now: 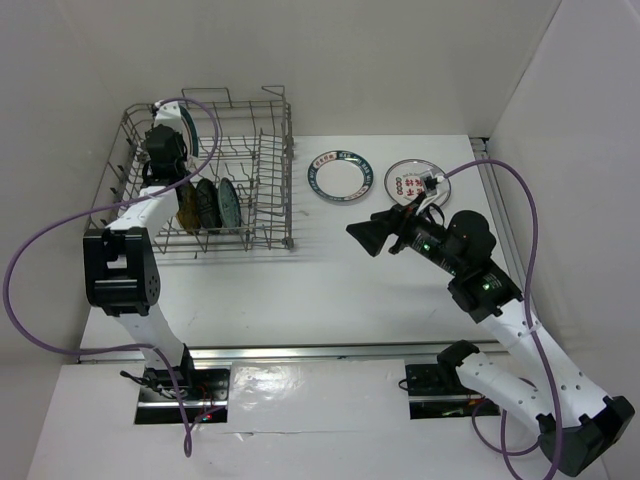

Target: Load the plates into the dish rack

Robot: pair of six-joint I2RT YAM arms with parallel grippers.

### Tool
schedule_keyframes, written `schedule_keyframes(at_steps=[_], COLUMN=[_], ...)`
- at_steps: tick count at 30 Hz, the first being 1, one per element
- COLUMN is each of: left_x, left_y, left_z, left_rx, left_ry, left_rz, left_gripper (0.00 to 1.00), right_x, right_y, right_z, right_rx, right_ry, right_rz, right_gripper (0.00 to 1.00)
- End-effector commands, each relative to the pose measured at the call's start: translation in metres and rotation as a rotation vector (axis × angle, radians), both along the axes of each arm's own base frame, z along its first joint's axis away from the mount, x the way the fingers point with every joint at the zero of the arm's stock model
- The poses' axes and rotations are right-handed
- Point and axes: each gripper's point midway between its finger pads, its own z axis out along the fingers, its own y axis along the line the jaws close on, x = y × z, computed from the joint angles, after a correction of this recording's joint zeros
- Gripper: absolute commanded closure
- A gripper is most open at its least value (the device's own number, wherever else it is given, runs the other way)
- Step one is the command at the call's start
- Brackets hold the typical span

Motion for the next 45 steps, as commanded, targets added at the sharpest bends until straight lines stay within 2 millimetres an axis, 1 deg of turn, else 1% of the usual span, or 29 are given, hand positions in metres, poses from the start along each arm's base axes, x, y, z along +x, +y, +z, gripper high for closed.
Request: schedule_keyframes(at_steps=[1,5,9,11,12,14,15,16,20,21,24,25,27,28,29,30,31,33,34,35,36,38,39,40,41,42,43,44,45], left_x=[0.005,0.005,0.004,0.004,0.005,0.007,0.006,0.009,0.017,0.017,0.017,0.018,0.017,0.016,0.016,0.013,0.012,0.009,0.006,0.003,-0.003,-0.014,-0.025,-0.032,-0.040,-0.048,-0.064,-0.073,-0.079], left_y=[0.004,0.004,0.003,0.003,0.003,0.001,0.001,-0.001,-0.008,-0.008,-0.006,-0.011,-0.008,-0.007,-0.005,-0.004,-0.004,-0.002,-0.001,-0.002,-0.003,-0.004,-0.014,-0.019,-0.025,-0.036,-0.047,-0.052,-0.073], left_z=[0.023,0.013,0.011,0.008,0.003,0.004,-0.005,0.001,0.003,-0.006,0.003,0.003,0.005,0.005,0.006,0.012,0.017,0.044,0.054,0.062,0.091,0.116,0.140,0.151,0.163,0.168,0.188,0.195,0.198], left_rx=[-0.010,-0.013,-0.023,-0.032,-0.033,-0.043,-0.045,-0.054,-0.067,-0.069,-0.051,-0.043,-0.040,-0.047,-0.045,-0.053,-0.053,-0.050,-0.058,-0.067,-0.094,-0.148,-0.202,-0.235,-0.276,-0.367,-0.405,-0.435,-0.475], left_ry=[-0.089,-0.060,-0.054,-0.047,-0.037,-0.037,-0.010,-0.027,-0.014,0.008,-0.011,-0.007,-0.017,-0.021,-0.021,-0.038,-0.047,-0.092,-0.108,-0.107,-0.167,-0.206,-0.231,-0.244,-0.256,-0.243,-0.264,-0.263,-0.241], left_rz=[0.007,0.007,0.009,0.010,0.010,0.000,0.001,-0.010,-0.028,-0.028,0.010,-0.001,0.017,0.028,0.037,0.048,0.048,0.059,0.070,0.071,0.072,0.086,0.048,0.030,0.009,-0.041,-0.089,-0.124,-0.226], left_gripper=[1.00,0.92,0.92,0.86,0.86,0.85,0.83,0.83,0.83,0.79,0.62,0.61,0.55,0.47,0.21,0.02,0.00,0.00,0.00,0.00,0.00,0.00,0.00,0.00,0.00,0.00,0.00,0.00,0.00], right_x=[-0.003,-0.003,-0.004,-0.003,-0.003,-0.003,-0.003,-0.003,-0.001,-0.001,0.001,0.001,0.001,0.001,0.001,0.004,0.004,0.007,0.010,0.014,0.022,0.035,0.043,0.051,0.067,0.070,0.078,0.095,0.099], right_y=[0.001,0.001,-0.001,-0.001,-0.001,-0.001,-0.001,-0.001,0.000,0.000,0.001,0.001,0.001,0.001,0.001,0.003,0.003,0.002,0.001,0.000,-0.006,-0.007,-0.011,-0.012,-0.018,-0.015,-0.017,-0.027,-0.027], right_z=[0.001,0.001,0.004,0.004,0.004,0.004,0.000,0.000,-0.005,-0.005,-0.005,-0.005,-0.005,-0.005,-0.005,-0.009,-0.009,-0.016,-0.014,-0.023,-0.028,-0.040,-0.051,-0.051,-0.066,-0.074,-0.080,-0.102,-0.109], right_rx=[-0.012,-0.012,-0.007,-0.013,-0.013,-0.013,-0.018,-0.018,-0.021,-0.021,-0.022,-0.021,-0.021,-0.021,-0.021,-0.027,-0.027,-0.037,-0.032,-0.044,-0.051,-0.068,-0.079,-0.066,-0.071,-0.049,-0.019,-0.011,0.024], right_ry=[-0.023,-0.023,-0.033,-0.039,-0.040,-0.040,-0.032,-0.031,-0.025,-0.025,-0.025,-0.025,-0.025,-0.025,-0.025,-0.014,-0.014,0.002,-0.007,0.012,0.020,0.043,0.060,0.042,0.080,0.115,0.122,0.181,0.213], right_rz=[0.013,0.013,0.004,0.004,0.004,0.004,0.004,0.004,0.004,0.004,0.004,0.004,0.004,0.004,0.004,0.004,0.004,-0.009,-0.025,-0.043,-0.097,-0.137,-0.164,-0.179,-0.202,-0.167,-0.164,-0.194,-0.191], right_gripper=[0.00,0.00,0.00,0.00,0.00,0.00,0.00,0.00,0.00,0.00,0.00,0.00,0.00,0.00,0.00,0.00,0.00,0.00,0.00,0.00,0.00,0.00,0.00,0.00,0.00,0.00,0.00,0.00,0.00])
